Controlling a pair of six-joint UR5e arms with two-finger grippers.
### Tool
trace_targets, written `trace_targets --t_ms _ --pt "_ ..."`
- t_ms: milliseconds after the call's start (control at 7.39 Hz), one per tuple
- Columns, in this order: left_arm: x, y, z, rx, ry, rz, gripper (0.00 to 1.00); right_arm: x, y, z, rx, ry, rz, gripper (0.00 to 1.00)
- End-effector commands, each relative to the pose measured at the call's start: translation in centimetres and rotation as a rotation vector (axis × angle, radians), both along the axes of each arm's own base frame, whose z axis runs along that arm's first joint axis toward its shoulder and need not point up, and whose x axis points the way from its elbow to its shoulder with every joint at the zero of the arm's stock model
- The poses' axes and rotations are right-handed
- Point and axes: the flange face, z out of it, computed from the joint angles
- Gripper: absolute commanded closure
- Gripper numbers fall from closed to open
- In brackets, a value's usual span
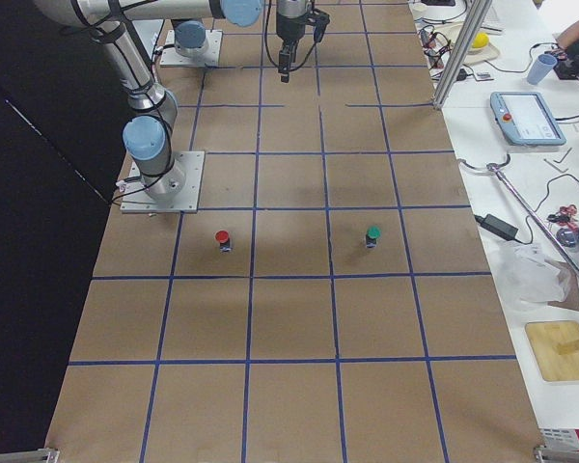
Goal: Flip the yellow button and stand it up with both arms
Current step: 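Lower the left gripper onto the yellow-capped button lying on its side and grasp it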
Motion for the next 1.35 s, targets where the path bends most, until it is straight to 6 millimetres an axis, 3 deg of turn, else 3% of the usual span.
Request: trace_targets --t_ms 0,406,677,947,1218 --pt "8.1 1.2 -5.0 -0.020 0.019 -0.076 0.00 0.0 0.0 -0.1 0.004 0.000 -0.002 0.00" --pt "16.6 0.9 -15.4 -0.103 -0.028 -0.105 0.00 0.5 0.0 -0.2 0.010 -0.048 -0.016 0.00" --pt "16.5 1.5 -20.1 -0.103 0.017 -0.103 0.00 1.3 -0.3 -0.2 0.016 -0.112 -0.172 0.00" --pt "15.4 2.8 -22.8 -0.130 -0.005 -0.115 0.00 1.4 -0.5 0.0 0.013 -0.126 -0.205 0.00" --pt "14.9 3.4 -23.9 -0.150 -0.019 -0.126 0.00 2.0 -0.6 0.0 0.027 -0.183 -0.282 0.00"
